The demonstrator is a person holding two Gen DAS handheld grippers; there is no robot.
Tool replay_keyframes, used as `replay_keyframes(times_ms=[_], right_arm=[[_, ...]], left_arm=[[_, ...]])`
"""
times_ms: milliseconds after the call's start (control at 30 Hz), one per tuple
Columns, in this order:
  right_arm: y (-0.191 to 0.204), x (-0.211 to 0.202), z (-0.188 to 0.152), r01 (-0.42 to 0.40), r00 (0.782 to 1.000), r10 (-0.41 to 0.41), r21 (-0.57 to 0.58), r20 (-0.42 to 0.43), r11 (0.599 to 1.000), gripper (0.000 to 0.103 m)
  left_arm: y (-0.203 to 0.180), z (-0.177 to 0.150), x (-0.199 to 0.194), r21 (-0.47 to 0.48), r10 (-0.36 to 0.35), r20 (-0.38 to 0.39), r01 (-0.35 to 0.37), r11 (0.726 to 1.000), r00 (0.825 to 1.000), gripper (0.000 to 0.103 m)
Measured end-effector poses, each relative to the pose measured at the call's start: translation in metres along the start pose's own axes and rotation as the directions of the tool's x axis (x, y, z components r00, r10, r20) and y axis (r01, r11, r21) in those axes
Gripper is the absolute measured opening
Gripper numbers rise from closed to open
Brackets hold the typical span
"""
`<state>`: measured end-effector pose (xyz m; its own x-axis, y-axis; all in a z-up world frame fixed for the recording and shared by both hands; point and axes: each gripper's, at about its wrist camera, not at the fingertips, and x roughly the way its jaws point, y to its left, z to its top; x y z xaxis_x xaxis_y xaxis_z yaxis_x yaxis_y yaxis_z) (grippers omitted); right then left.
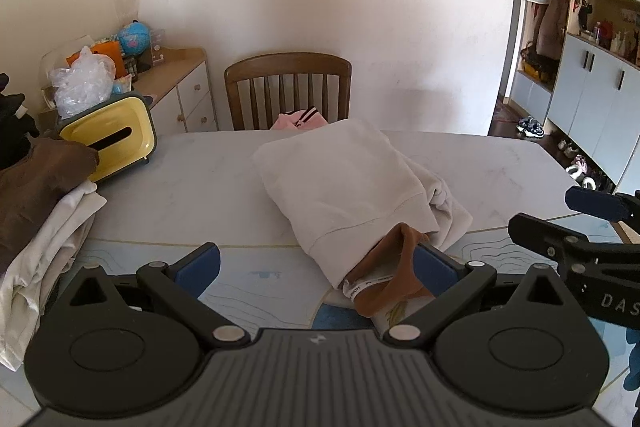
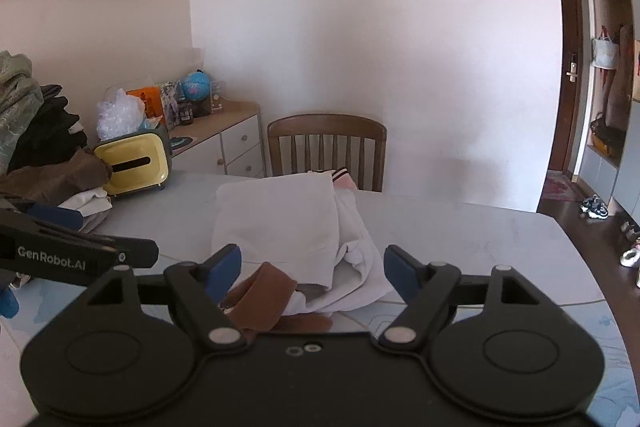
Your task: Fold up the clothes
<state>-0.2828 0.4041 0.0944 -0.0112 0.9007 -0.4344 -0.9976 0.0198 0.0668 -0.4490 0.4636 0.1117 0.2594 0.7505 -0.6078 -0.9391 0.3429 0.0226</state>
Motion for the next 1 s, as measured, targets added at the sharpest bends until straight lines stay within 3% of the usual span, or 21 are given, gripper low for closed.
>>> replay_keyframes(times_ms=[400, 1000], right_arm=[[0.007, -0.001, -0.003, 0.029, 1.0, -0.029, 0.009, -0.005, 1.0, 0.103], [0.002, 0.004, -0.015, 0.069, 0.994, -0.069, -0.005, -0.081, 0.998, 0.103]], left_arm=[[0.004, 0.001, -0.002, 0.006, -0.01, 0.013, 0.01, 1.0, 1.0, 0.103], [-0.003, -0.01, 0.004, -0.019, -0.015, -0.046, 0.014, 1.0, 0.999, 0.103]])
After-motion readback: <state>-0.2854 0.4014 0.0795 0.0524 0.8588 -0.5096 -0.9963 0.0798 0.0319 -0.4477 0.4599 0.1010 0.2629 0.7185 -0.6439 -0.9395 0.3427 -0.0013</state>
